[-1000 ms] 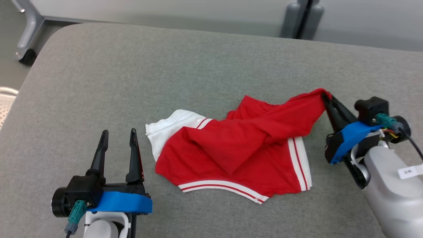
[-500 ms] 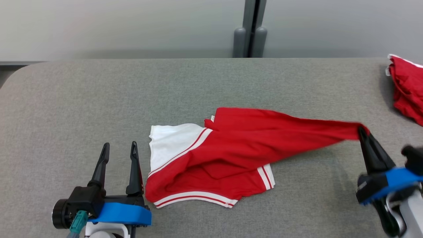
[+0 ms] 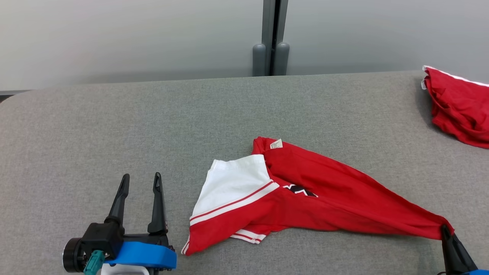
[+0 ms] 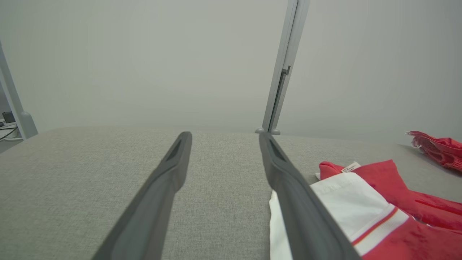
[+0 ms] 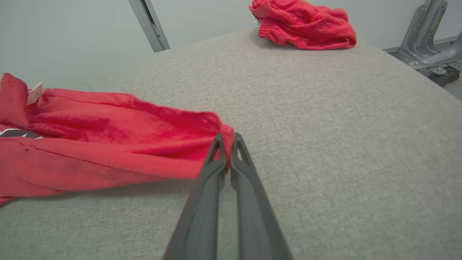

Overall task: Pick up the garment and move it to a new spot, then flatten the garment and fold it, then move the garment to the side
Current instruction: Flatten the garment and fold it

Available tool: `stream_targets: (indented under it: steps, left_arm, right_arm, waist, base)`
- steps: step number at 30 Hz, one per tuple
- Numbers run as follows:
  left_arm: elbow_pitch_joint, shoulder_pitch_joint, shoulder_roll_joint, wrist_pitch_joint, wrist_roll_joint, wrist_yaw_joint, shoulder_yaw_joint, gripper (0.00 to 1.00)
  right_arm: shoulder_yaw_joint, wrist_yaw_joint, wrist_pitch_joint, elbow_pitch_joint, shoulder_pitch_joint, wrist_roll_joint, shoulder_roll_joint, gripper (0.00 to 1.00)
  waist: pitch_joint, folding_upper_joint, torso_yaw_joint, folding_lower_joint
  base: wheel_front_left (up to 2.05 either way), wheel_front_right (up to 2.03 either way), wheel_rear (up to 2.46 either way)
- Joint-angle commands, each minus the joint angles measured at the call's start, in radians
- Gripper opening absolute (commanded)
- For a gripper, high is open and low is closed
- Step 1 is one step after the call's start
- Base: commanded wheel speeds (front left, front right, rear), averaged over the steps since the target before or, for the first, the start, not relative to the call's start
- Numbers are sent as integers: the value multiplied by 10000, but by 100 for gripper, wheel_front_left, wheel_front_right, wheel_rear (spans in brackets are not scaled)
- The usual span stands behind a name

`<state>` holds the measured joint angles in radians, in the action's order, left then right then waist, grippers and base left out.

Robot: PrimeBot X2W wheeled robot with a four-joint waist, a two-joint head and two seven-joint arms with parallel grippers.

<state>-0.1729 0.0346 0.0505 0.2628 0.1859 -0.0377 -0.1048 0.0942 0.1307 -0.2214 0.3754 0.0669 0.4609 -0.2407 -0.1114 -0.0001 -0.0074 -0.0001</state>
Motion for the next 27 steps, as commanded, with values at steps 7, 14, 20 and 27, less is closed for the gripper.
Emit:
stream_targets:
  steps: [7,14,20,27]
  left_arm:
    - [-38,-129,-3,27,-107,-115,42,100]
    - [-15,-230,-3,27,-103,-113,83,100]
    - [-23,-292,-5,27,-118,-127,93,100]
    - [-60,-320,-3,27,-207,-103,147,100]
  right_arm:
    - [410,2,-119,-363,-106,-811,454,100]
    - [276,2,-305,-1194,-416,-1522,857,100]
    - [-211,2,-372,-1734,-567,-1867,1223,100]
    - [-873,3,-415,-2070,-213,-2244,1678,100]
  waist:
    - [236,1,-59,1]
    - [348,1,-6,1]
    - [437,1,90,1]
    - [518,1,342,1]
  base:
    - [0,0,0]
    - [0,0,0]
    - [0,0,0]
    - [0,0,0]
